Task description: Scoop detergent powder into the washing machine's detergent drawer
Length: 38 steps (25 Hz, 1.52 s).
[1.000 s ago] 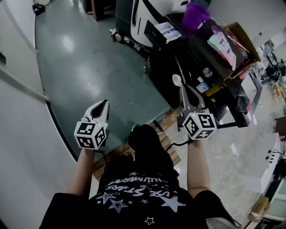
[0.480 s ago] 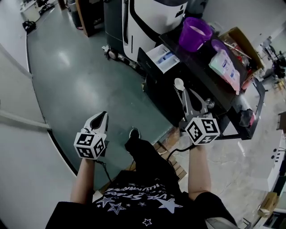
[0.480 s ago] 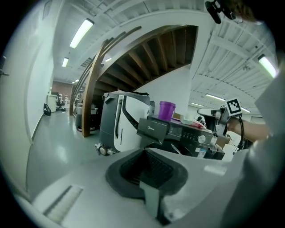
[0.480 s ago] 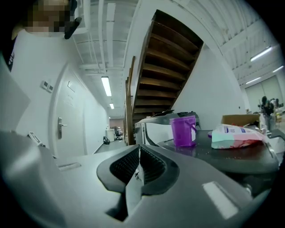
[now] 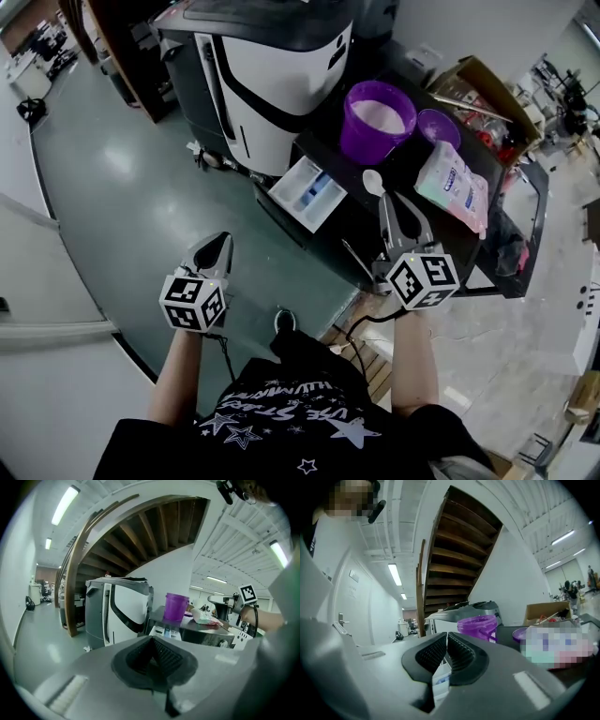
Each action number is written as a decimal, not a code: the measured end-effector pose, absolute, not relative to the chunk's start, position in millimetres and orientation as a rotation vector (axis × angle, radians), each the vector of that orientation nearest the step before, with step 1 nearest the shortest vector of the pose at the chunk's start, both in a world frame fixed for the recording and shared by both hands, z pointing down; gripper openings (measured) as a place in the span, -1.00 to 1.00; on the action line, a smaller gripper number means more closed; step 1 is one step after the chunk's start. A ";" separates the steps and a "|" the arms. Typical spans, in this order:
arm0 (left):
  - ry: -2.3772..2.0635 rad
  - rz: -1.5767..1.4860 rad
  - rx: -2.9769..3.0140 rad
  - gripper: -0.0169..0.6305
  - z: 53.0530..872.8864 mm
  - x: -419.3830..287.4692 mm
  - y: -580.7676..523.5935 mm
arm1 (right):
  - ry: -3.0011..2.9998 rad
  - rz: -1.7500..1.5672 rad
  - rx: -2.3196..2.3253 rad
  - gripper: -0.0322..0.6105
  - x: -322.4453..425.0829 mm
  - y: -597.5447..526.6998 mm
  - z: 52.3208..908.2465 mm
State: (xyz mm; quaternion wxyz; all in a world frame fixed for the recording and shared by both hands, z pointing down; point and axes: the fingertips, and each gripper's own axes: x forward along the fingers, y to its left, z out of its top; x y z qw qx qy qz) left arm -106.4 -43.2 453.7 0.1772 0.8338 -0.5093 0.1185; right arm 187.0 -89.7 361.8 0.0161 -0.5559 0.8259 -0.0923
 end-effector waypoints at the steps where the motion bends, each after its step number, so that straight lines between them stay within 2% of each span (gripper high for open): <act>1: -1.429 0.343 2.373 -0.95 448.5 -100.2 -50.7 | 2.554 -0.284 -1.731 -0.79 192.1 -96.1 356.9; 11: -1.356 0.374 2.478 -0.95 398.2 -58.0 -111.5 | 2.418 -0.219 -1.772 -0.79 238.3 -129.9 308.8; 21: -1.170 0.321 2.608 -0.95 384.5 -39.8 -194.1 | 2.514 -0.039 -1.934 -0.79 237.5 -199.2 278.7; 26: -1.021 0.321 2.644 -0.95 391.1 -41.0 -249.7 | 2.658 0.043 -2.117 -0.79 233.6 -246.6 285.3; 31: -0.839 0.326 2.784 -0.95 382.4 -31.3 -288.2 | 2.758 -0.067 -2.233 -0.79 237.5 -276.4 300.3; 38: -0.644 0.297 2.885 -0.95 374.9 -12.8 -326.8 | 3.151 -0.039 -2.356 -0.79 232.1 -305.8 327.7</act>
